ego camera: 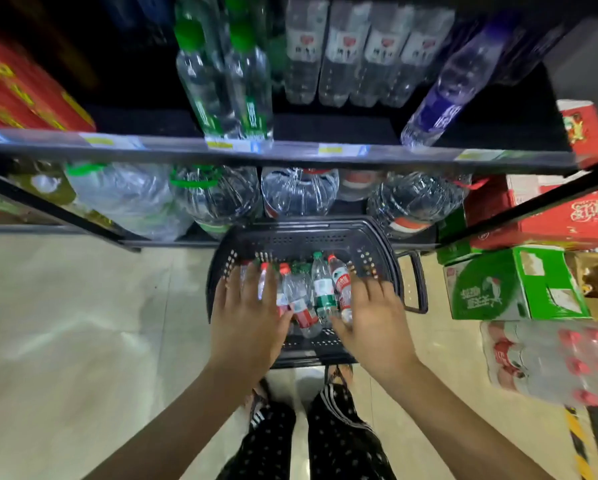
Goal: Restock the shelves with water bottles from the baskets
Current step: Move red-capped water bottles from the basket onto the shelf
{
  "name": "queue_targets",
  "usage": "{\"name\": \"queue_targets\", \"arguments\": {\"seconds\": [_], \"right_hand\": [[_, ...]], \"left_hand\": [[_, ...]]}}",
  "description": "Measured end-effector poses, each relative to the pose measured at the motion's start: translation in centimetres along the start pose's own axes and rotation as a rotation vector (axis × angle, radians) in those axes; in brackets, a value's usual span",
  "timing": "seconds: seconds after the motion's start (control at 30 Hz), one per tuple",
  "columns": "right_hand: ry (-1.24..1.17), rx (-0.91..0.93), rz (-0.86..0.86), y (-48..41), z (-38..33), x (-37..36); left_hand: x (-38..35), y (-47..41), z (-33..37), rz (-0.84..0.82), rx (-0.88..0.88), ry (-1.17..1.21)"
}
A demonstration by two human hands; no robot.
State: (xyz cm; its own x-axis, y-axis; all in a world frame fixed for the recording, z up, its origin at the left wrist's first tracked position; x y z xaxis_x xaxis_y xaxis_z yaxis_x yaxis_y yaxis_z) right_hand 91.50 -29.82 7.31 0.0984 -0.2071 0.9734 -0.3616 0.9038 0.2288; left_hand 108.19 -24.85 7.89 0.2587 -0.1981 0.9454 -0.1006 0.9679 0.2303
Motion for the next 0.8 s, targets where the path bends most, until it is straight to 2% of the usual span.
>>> {"name": "queue_targets", "arguments": {"seconds": [0.13,0.27,0.47,0.63,0.8], "right_hand": [[0.002,-0.074,-0.216,0.8,2.3,-8.9],[-0.066,-0.138,-0.352,0.0,4.4,-16.0],[-0.122,-0.244,-0.435,-4.2,7.7,-25.4],[-0.108,-0.279,-0.436,-9.4,9.4,-30.7],[-0.138,-0.365,-0.464,-13.8,9.7,-35.2]], "left_hand": [[-8.3,0.7,-1.6,-0.17,0.149,0.052],[-16.0,0.4,-2.3,-0.295,0.245,0.069],[-26.4,-2.2,-2.9,-0.403,0.395,0.126],[-33.6,-6.2,-3.7,-0.391,0.564,0.31],[-38.1,-10.2,-4.5,-0.299,0.73,0.488]]}}
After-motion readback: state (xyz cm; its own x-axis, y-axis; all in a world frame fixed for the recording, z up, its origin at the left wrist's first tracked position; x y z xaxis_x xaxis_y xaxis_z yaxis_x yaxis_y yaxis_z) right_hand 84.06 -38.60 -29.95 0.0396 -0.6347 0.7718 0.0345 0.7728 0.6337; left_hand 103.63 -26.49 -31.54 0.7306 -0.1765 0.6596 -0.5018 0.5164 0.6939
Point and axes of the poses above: each hand's wrist, its own y-axis away from the middle knuckle, its own x-axis out of the back of the hand, z = x × y, the point moved 7 cm from there along -y, towards the middle knuckle, and after that the axes turned 8 degrees about y, right-handed, at the moved point
